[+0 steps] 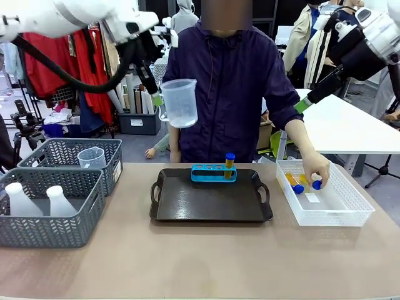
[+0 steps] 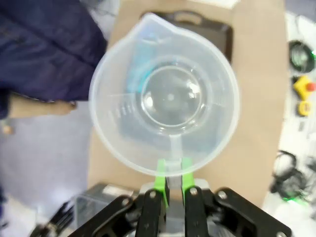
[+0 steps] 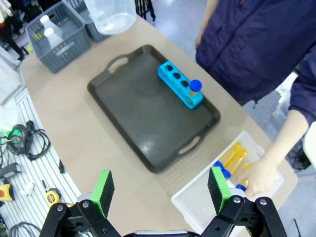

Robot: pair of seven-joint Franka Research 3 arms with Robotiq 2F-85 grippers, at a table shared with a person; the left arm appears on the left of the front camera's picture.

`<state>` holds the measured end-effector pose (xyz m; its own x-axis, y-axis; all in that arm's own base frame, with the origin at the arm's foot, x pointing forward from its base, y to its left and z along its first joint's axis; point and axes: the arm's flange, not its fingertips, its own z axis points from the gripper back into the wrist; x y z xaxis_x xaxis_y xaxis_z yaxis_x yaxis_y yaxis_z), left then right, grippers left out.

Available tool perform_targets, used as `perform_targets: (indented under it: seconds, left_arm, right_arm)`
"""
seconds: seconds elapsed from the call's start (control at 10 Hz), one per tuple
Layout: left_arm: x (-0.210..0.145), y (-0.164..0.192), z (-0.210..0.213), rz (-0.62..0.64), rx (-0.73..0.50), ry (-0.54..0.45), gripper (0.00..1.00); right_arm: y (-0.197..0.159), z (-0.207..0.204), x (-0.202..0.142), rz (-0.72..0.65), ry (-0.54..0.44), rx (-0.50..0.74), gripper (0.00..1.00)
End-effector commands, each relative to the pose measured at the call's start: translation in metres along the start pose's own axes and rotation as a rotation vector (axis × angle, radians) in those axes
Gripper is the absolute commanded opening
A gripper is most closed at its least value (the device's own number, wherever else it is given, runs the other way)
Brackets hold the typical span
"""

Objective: Prepare the laboratory tools.
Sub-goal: Pick up one Large Measuring Cup and place it on the Handle tray.

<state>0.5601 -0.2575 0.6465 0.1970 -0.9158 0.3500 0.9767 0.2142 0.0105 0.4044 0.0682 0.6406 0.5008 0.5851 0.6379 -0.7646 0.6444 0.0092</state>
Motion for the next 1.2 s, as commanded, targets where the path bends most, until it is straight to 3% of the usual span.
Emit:
perform_targets:
  seconds: [0.0, 0.2, 0.6, 0.8, 1.1]
  left_arm:
    - [0.025, -0.007, -0.033, -0.137, -0.004, 0.039, 0.0]
    - [0.039, -0.016, -0.084, -0.263, -0.037, 0.095, 0.0]
    - [0.057, -0.035, -0.16, -0.388, -0.106, 0.104, 0.0]
    - [0.064, -0.035, -0.174, -0.383, -0.087, 0.071, 0.0]
    - [0.069, -0.036, -0.172, -0.364, -0.118, 0.101, 0.0]
  right_arm:
    - [0.0, 0.0, 0.0, -0.006, -0.015, 0.013, 1.0]
    - [0.0, 0.0, 0.0, -0.006, -0.015, 0.013, 1.0]
    - [0.0, 0.0, 0.0, -0.006, -0.015, 0.013, 1.0]
    - [0.0, 0.0, 0.0, -0.006, -0.015, 0.013, 1.0]
    - [0.0, 0.0, 0.0, -0.006, -0.015, 0.013, 1.0]
